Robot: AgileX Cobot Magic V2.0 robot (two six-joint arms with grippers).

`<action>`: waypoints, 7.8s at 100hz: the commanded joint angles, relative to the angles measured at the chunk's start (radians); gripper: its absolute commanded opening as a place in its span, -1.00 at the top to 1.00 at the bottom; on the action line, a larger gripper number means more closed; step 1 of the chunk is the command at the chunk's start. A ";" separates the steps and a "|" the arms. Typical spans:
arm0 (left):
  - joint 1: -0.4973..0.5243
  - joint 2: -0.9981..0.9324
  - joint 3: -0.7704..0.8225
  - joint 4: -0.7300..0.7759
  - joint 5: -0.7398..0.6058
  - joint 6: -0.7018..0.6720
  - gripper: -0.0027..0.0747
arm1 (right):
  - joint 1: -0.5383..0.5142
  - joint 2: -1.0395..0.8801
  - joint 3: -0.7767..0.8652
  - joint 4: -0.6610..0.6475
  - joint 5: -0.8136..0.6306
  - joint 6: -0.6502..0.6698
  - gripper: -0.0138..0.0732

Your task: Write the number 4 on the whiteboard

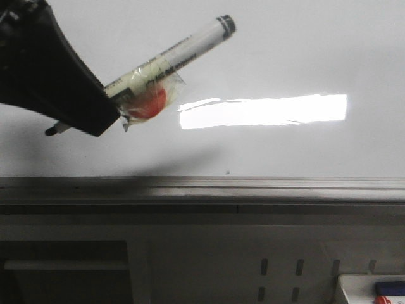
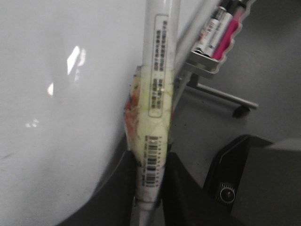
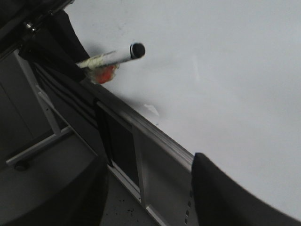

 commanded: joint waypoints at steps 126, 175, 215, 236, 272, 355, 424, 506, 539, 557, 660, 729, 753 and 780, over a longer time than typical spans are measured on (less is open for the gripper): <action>-0.192 -0.081 -0.026 -0.016 -0.067 0.188 0.98 | 0.532 0.702 -0.340 0.089 -0.216 -0.241 0.81; -0.190 -0.121 -0.026 -0.015 -0.129 -0.006 -0.16 | 0.513 0.659 -0.340 0.046 -0.262 -0.241 0.83; -0.034 -0.443 0.166 -0.006 -0.238 -0.176 0.07 | 0.332 0.586 -0.298 0.032 -0.202 -0.241 0.83; 0.121 -0.689 0.354 -0.047 -0.289 -0.269 0.61 | 0.239 0.554 -0.264 0.032 -0.321 -0.241 0.83; 0.163 -0.786 0.400 -0.123 -0.298 -0.269 0.98 | 0.237 0.685 -0.356 0.039 -0.475 -0.241 0.83; 0.163 -0.786 0.400 -0.204 -0.261 -0.269 0.98 | 0.267 0.873 -0.358 0.040 -0.378 -0.170 0.82; 0.163 -0.786 0.400 -0.236 -0.261 -0.269 0.98 | 0.127 0.819 -0.353 -0.188 -0.299 0.084 0.78; 0.163 -0.786 0.400 -0.236 -0.277 -0.268 0.98 | 0.187 0.710 -0.512 -0.380 -0.186 0.282 0.78; 0.163 -0.786 0.400 -0.236 -0.279 -0.268 0.98 | 0.194 0.797 -0.566 -0.380 -0.233 0.282 0.78; 0.163 -0.786 0.400 -0.236 -0.279 -0.268 0.98 | 0.219 0.805 -0.584 -0.380 -0.239 0.282 0.78; 0.163 -0.786 0.400 -0.236 -0.281 -0.268 0.98 | 0.264 0.880 -0.410 -0.388 -0.159 0.326 0.78; 0.163 -0.786 0.374 -0.240 -0.267 -0.246 0.92 | 0.327 0.708 -0.460 -0.363 -0.158 0.326 0.78; 0.163 -0.663 0.201 -0.238 -0.117 -0.024 -0.20 | 0.413 0.591 -0.507 -0.365 -0.143 0.294 0.78; 0.156 -0.392 -0.019 -0.289 0.214 0.209 -0.13 | 0.537 0.591 -0.507 -0.365 -0.093 0.151 0.78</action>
